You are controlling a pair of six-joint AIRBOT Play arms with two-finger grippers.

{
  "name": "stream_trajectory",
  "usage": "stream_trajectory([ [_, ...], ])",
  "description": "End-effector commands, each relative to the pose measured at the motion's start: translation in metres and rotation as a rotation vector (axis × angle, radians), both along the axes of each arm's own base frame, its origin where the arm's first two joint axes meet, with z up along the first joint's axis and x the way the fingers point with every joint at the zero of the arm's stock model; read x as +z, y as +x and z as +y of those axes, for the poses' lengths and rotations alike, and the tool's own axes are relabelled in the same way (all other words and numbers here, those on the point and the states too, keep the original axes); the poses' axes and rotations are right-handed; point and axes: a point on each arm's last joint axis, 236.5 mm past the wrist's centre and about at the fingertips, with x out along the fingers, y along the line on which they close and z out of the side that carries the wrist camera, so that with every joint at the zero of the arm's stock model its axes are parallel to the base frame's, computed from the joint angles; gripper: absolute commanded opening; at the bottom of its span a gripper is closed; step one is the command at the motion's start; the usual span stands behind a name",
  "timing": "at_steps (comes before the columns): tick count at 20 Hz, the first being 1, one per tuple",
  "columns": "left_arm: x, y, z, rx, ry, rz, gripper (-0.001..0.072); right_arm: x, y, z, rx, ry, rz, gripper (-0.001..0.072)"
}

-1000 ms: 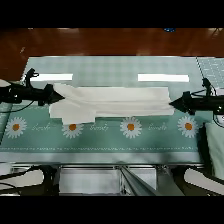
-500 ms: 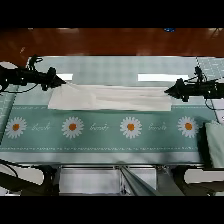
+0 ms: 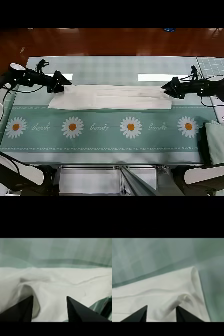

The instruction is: Fold the shirts.

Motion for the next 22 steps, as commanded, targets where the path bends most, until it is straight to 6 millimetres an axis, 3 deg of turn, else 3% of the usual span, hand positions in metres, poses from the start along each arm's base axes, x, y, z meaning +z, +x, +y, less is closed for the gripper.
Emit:
stream_trajectory([
  [1, 0.010, -0.009, 0.001, -0.043, -0.009, 0.017, 0.0508, 0.007, 0.001, -0.009, -0.015, 0.009, 0.009, 0.0412],
  [3, 0.045, -0.003, 0.026, -0.006, 0.017, -0.062, 0.0507, 0.035, -0.012, -0.036, 0.004, 0.019, 0.021, 0.0412],
  [7, 0.140, -0.001, 0.081, 0.118, 0.153, -0.333, 0.0507, 0.096, -0.056, -0.134, -0.101, -0.177, -0.028, 0.0412],
  [9, 0.182, -0.010, 0.083, 0.169, 0.247, -0.510, 0.0507, 0.108, -0.076, -0.168, -0.219, -0.251, -0.060, 0.0412],
  [10, 0.194, -0.021, 0.075, 0.188, 0.284, -0.580, 0.0507, 0.103, -0.085, -0.176, -0.282, -0.267, -0.066, 0.0412],
  [12, 0.193, -0.050, 0.047, 0.204, 0.316, -0.653, 0.0507, 0.072, -0.099, -0.171, -0.355, -0.243, -0.035, 0.0414],
  [16, 0.146, -0.104, -0.009, 0.126, 0.305, -0.645, 0.0507, 0.015, -0.097, -0.119, -0.326, -0.066, 0.036, 0.0417],
  [18, 0.127, -0.116, -0.027, 0.072, 0.285, -0.606, 0.0507, -0.003, -0.086, -0.096, -0.302, 0.020, 0.067, 0.0417],
  [22, 0.121, -0.118, -0.036, 0.047, 0.274, -0.590, 0.0507, -0.024, -0.067, -0.059, -0.250, 0.139, 0.101, 0.0417],
])
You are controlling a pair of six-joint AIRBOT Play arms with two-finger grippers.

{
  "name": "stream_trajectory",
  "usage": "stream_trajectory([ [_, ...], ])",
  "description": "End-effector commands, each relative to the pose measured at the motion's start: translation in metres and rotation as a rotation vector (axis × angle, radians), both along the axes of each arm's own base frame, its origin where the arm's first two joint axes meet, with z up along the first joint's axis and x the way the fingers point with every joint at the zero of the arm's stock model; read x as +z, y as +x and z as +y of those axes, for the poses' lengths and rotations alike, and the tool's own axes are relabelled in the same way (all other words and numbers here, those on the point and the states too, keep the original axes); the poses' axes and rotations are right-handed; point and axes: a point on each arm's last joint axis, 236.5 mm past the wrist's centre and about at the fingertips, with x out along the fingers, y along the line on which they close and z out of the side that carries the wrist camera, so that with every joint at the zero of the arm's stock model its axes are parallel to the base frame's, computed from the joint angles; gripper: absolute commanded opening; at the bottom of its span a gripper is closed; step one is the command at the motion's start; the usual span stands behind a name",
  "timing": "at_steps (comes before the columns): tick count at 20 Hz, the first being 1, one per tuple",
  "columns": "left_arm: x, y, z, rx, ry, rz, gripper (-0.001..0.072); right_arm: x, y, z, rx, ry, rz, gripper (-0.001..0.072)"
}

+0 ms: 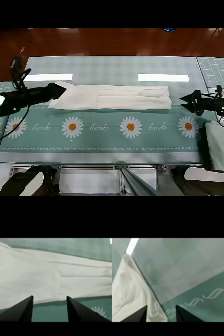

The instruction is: Fold the shirts.

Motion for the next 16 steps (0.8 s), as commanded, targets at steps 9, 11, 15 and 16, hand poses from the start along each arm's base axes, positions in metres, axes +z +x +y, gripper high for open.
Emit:
stream_trajectory([
  [9, -0.008, -0.006, -0.008, -0.014, 0.004, 0.003, 0.0507, -0.022, 0.052, 0.099, 0.210, 0.109, -0.007, 0.0293],
  [11, -0.008, -0.006, -0.008, -0.014, 0.004, 0.003, 0.0507, -0.009, 0.060, 0.110, 0.270, 0.088, -0.055, 0.0028],
  [15, -0.006, -0.009, -0.020, -0.041, -0.012, 0.002, 0.0026, 0.043, 0.048, 0.100, 0.377, -0.023, -0.126, 0.0027],
  [16, -0.005, -0.009, -0.032, -0.055, -0.036, 0.001, 0.0026, 0.057, 0.038, 0.093, 0.408, -0.086, -0.129, 0.0027],
])
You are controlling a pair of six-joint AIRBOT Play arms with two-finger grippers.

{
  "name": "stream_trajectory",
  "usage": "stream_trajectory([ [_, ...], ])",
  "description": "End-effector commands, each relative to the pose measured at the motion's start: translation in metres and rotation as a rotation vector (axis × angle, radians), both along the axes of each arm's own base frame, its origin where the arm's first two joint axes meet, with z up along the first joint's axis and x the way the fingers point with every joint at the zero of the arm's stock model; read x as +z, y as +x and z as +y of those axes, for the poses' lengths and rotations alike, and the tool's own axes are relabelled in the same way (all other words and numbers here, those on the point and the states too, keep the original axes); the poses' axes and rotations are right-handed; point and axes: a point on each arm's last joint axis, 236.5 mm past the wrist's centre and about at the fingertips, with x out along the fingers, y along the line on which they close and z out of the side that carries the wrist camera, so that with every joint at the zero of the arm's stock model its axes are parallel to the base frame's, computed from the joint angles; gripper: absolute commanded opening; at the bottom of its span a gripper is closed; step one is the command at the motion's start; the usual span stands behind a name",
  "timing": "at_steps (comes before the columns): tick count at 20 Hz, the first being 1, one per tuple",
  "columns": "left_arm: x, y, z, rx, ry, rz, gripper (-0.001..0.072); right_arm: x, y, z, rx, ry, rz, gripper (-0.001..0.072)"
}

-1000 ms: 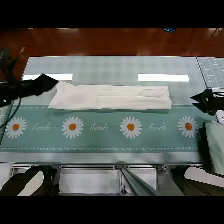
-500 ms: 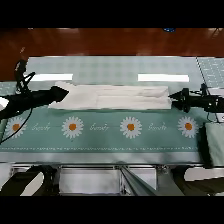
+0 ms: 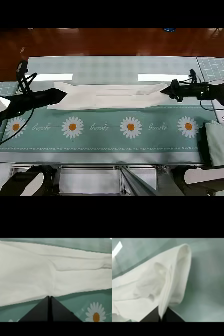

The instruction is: Fold the shirts.

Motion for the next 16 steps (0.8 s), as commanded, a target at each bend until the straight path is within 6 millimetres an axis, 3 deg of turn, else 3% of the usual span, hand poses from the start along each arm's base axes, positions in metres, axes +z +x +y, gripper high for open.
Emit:
stream_trajectory([
  [1, 0.001, 0.001, -0.028, -0.040, -0.041, -0.004, 0.0025, 0.044, -0.027, -0.012, 0.099, -0.166, -0.050, 0.0027],
  [4, -0.015, 0.013, -0.084, -0.124, -0.037, 0.019, 0.0025, 0.096, -0.063, -0.014, 0.100, -0.287, -0.134, 0.0027],
  [9, -0.055, 0.026, -0.225, -0.394, -0.046, 0.168, 0.0024, 0.152, -0.125, 0.008, 0.016, -0.312, -0.255, 0.0027],
  [12, -0.083, 0.005, -0.301, -0.537, -0.051, 0.291, 0.0024, 0.177, -0.150, 0.018, -0.004, -0.323, -0.321, 0.0027],
  [14, -0.099, -0.024, -0.338, -0.634, -0.045, 0.378, 0.0024, 0.190, -0.159, 0.022, -0.013, -0.328, -0.356, 0.0027],
  [16, -0.111, -0.055, -0.363, -0.716, -0.032, 0.443, 0.0024, 0.195, -0.164, 0.024, -0.013, -0.330, -0.372, 0.0027],
])
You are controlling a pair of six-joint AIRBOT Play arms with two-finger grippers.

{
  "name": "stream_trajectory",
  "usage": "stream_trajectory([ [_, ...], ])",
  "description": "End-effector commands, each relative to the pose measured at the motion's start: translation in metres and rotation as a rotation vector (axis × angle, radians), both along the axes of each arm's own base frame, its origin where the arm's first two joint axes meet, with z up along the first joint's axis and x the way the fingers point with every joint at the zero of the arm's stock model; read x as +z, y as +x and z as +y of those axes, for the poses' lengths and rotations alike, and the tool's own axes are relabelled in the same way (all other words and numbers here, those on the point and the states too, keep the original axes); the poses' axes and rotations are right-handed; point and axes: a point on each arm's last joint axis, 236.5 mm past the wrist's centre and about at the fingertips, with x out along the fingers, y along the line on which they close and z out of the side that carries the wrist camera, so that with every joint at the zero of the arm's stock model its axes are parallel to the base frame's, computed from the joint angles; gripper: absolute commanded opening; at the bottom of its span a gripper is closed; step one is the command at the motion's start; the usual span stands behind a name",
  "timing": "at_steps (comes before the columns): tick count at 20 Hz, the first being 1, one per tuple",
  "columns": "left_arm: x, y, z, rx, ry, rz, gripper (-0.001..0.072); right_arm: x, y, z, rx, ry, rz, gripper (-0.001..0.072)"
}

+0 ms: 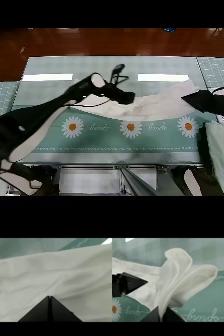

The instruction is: Fold the shirts.

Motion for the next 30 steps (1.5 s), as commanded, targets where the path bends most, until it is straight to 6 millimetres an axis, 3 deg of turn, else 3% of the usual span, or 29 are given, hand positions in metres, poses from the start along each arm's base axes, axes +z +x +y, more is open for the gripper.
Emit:
stream_trajectory([
  [1, -0.028, -0.057, -0.053, -0.153, 0.037, 0.131, 0.0024, 0.013, -0.015, 0.007, -0.004, 0.005, -0.035, 0.0027],
  [5, -0.030, -0.091, -0.077, -0.197, 0.033, 0.155, 0.0025, 0.017, -0.013, 0.009, -0.004, 0.014, -0.051, 0.0027],
  [7, -0.021, -0.092, -0.081, -0.222, 0.015, 0.132, 0.0025, 0.017, -0.012, 0.009, -0.006, 0.015, -0.053, 0.0027],
  [8, -0.013, -0.080, -0.077, -0.212, 0.003, 0.111, 0.0026, 0.017, -0.013, 0.010, -0.004, 0.019, -0.053, 0.0027],
  [10, 0.013, -0.032, -0.050, -0.123, -0.025, 0.074, 0.0025, 0.023, -0.011, 0.016, 0.004, 0.055, -0.066, 0.0027],
  [13, 0.067, 0.039, 0.034, 0.048, -0.044, -0.015, 0.0026, 0.036, -0.001, 0.042, 0.054, 0.153, -0.099, 0.0027],
  [14, 0.086, 0.054, 0.071, 0.123, -0.042, -0.055, 0.0026, 0.038, 0.007, 0.058, 0.087, 0.185, -0.105, 0.0027],
  [16, 0.117, 0.061, 0.144, 0.226, -0.023, -0.158, 0.0026, 0.039, 0.026, 0.100, 0.175, 0.221, -0.109, 0.0027],
  [19, 0.144, 0.037, 0.235, 0.373, 0.006, -0.247, 0.0026, 0.033, 0.063, 0.184, 0.306, 0.248, -0.101, 0.0027],
  [21, 0.154, 0.015, 0.272, 0.457, 0.006, -0.277, 0.0026, 0.014, 0.084, 0.245, 0.397, 0.255, -0.059, 0.0027],
  [24, 0.160, -0.012, 0.303, 0.543, 0.005, -0.324, 0.0026, -0.034, 0.105, 0.317, 0.504, 0.251, 0.039, 0.0027],
  [26, 0.158, -0.024, 0.313, 0.571, 0.008, -0.331, 0.0026, -0.058, 0.113, 0.350, 0.542, 0.263, 0.083, 0.0027],
  [30, 0.139, -0.036, 0.315, 0.569, 0.021, -0.284, 0.0026, -0.091, 0.123, 0.382, 0.570, 0.282, 0.143, 0.0027],
])
